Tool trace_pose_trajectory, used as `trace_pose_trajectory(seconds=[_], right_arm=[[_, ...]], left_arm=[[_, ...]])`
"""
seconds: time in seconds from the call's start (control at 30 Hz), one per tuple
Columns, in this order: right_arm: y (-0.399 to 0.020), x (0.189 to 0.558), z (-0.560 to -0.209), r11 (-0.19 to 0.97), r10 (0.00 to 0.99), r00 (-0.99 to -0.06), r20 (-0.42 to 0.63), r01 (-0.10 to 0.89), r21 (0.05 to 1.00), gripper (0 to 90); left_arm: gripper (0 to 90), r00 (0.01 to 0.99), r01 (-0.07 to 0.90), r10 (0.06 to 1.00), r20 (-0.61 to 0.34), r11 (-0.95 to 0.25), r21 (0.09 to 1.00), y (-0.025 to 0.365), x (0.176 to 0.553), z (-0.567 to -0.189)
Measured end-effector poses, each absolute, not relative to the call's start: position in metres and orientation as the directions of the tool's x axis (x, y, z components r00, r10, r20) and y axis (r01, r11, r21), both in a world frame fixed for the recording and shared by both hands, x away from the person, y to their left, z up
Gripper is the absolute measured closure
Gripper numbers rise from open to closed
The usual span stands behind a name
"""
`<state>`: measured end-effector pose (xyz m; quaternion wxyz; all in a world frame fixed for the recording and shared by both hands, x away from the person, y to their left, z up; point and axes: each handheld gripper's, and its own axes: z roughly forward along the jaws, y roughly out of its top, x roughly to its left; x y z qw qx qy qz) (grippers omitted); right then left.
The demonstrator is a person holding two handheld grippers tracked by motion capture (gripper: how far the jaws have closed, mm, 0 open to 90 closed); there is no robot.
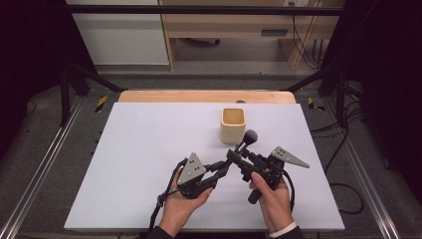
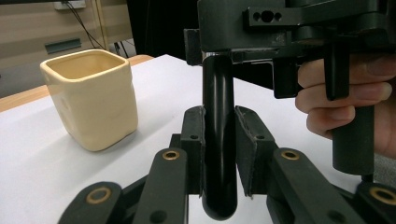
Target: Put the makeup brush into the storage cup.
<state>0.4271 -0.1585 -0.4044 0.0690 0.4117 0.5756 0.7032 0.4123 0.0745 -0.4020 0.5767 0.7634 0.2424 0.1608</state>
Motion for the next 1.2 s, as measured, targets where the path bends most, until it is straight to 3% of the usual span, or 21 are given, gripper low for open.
trace_pose_trajectory(seconds=[0.33,0.6,1.2], right_arm=[[-0.1587,0.4268,-0.4047,-0.334,0.568,-0.652,0.502,0.375,0.865,55.3],[-0.1614,0.4273,-0.4072,-0.340,0.575,-0.650,0.497,0.363,0.868,64.1],[-0.1610,0.4247,-0.4063,-0.333,0.551,-0.671,0.496,0.369,0.868,70.5]], left_arm=[[74.3,0.832,0.185,0.554,-0.033,-0.220,0.958,0.0746,0.4124,-0.4023],[74.3,0.834,0.182,0.550,-0.032,-0.221,0.958,0.0744,0.4121,-0.4026],[74.2,0.837,0.190,0.547,-0.035,-0.230,0.954,0.0717,0.4118,-0.4056]])
